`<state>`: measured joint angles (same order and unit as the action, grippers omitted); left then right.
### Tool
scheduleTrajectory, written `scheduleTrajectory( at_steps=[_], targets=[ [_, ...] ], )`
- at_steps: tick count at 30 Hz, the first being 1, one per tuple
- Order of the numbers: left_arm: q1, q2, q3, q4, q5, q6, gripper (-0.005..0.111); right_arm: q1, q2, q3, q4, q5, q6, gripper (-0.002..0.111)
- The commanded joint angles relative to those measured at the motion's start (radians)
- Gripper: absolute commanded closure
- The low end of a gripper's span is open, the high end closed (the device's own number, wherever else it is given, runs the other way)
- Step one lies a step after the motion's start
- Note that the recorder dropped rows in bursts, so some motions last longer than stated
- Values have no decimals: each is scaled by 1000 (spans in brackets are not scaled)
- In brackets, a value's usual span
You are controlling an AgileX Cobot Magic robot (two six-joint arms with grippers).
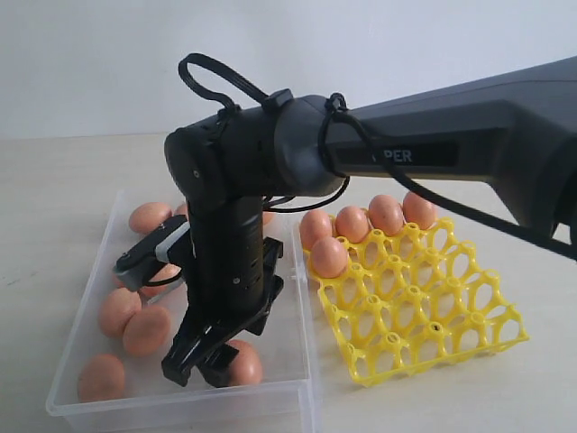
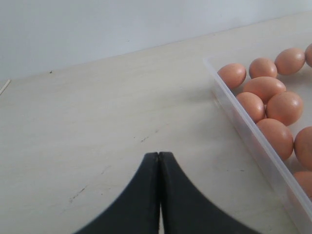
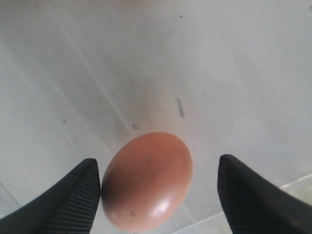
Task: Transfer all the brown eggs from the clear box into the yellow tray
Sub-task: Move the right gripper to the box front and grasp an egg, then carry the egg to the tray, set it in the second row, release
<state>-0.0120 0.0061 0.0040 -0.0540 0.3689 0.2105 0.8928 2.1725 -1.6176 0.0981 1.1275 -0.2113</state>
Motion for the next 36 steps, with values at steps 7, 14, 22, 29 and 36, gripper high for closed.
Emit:
scheduleTrajectory(
  at_steps=[7, 14, 22, 29, 36],
  targets=[
    [2, -6, -4, -8, -8, -5, 107, -10, 24, -6, 39, -15, 137, 45],
    [2, -6, -4, -8, -8, -5, 107, -10, 41, -6, 35, 6, 167, 85],
    [2, -6, -4, -8, -8, -5, 107, -20, -46, 32, -52, -172, 184, 108],
    [2, -6, -4, -8, -8, -5, 107, -114, -282, 394, -183, -889, 399, 108],
    [2, -6, -4, -8, -8, -5, 107, -290, -440, 770, -134, -1459, 448, 108]
  ],
)
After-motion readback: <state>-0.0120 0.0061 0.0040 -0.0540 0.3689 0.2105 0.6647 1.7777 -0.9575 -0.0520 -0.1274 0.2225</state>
